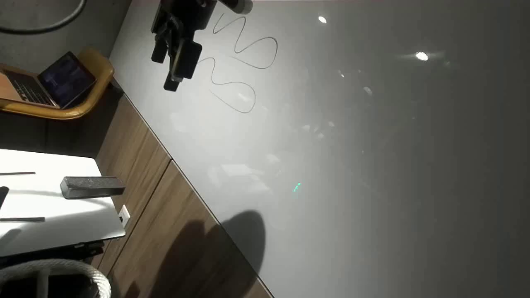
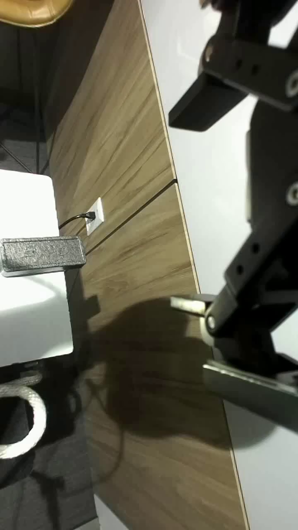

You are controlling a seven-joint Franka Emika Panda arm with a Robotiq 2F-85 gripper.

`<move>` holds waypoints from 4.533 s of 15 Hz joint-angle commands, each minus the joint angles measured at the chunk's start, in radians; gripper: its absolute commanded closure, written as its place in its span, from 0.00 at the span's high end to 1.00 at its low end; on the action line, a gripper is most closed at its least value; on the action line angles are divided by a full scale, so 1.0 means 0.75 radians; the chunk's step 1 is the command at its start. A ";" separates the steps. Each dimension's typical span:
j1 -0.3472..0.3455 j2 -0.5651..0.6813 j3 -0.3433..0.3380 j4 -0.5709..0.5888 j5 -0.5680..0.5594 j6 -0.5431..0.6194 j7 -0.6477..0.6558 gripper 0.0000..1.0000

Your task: Use the eraser to wipe the whiteboard.

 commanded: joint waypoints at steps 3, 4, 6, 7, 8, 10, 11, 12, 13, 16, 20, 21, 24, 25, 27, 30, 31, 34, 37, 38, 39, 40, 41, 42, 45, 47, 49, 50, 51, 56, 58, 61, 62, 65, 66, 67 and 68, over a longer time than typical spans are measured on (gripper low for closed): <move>-0.027 0.004 0.021 0.011 0.018 -0.006 -0.016 1.00; -0.026 0.004 0.021 0.011 0.018 -0.006 -0.016 1.00; -0.027 0.004 0.021 0.011 0.018 -0.006 -0.016 1.00; -0.026 0.004 0.021 0.011 0.018 -0.006 -0.016 1.00; -0.020 0.013 0.029 0.009 0.023 -0.002 -0.008 1.00; 0.003 0.032 0.074 -0.014 0.020 0.021 0.004 1.00; 0.003 0.054 0.123 -0.026 -0.002 0.047 0.036 1.00; 0.012 0.080 0.162 -0.031 -0.003 0.069 0.059 1.00; 0.024 0.107 0.202 -0.042 -0.005 0.101 0.077 1.00; 0.040 0.231 0.286 -0.043 -0.023 0.213 0.122 1.00; 0.035 0.397 0.313 -0.095 -0.036 0.404 0.137 1.00; 0.035 0.428 0.309 -0.117 -0.034 0.454 0.128 1.00; 0.046 0.490 0.303 -0.196 -0.020 0.569 0.116 1.00; 0.049 0.506 0.310 -0.229 -0.024 0.601 0.119 1.00; 0.051 0.526 0.323 -0.283 -0.037 0.645 0.137 1.00; 0.060 0.601 0.336 -0.284 -0.045 0.685 0.143 1.00; 0.063 0.618 0.335 -0.290 -0.046 0.700 0.136 1.00; 0.073 0.698 0.333 -0.294 -0.058 0.784 0.108 1.00; 0.070 0.783 0.337 -0.297 -0.095 0.839 0.121 1.00; 0.070 0.806 0.343 -0.297 -0.115 0.853 0.134 1.00; 0.070 0.834 0.347 -0.297 -0.135 0.870 0.144 1.00; 0.070 0.859 0.351 -0.298 -0.158 0.886 0.154 1.00; 0.069 0.884 0.356 -0.298 -0.187 0.903 0.170 1.00; 0.069 0.909 0.360 -0.298 -0.217 0.924 0.186 1.00; 0.062 0.979 0.351 -0.298 -0.289 0.986 0.229 1.00; 0.071 1.004 0.352 -0.298 -0.314 1.012 0.262 1.00; 0.078 1.023 0.348 -0.297 -0.352 1.031 0.300 1.00; 0.080 1.029 0.346 -0.297 -0.368 1.037 0.315 1.00; 0.081 1.034 0.343 -0.297 -0.386 1.040 0.332 1.00; 0.083 1.061 0.339 -0.291 -0.419 1.040 0.381 1.00; 0.084 1.071 0.338 -0.287 -0.408 1.042 0.380 1.00; 0.090 1.085 0.340 -0.281 -0.407 1.044 0.387 1.00; 0.092 1.088 0.339 -0.280 -0.405 1.043 0.389 1.00; 0.101 1.091 0.338 -0.279 -0.410 1.043 0.401 0.72; 0.107 1.089 0.339 -0.278 -0.419 1.042 0.410 0.66; 0.111 1.087 0.339 -0.278 -0.425 1.041 0.418 0.56; 0.115 1.085 0.337 -0.278 -0.436 1.041 0.427 0.49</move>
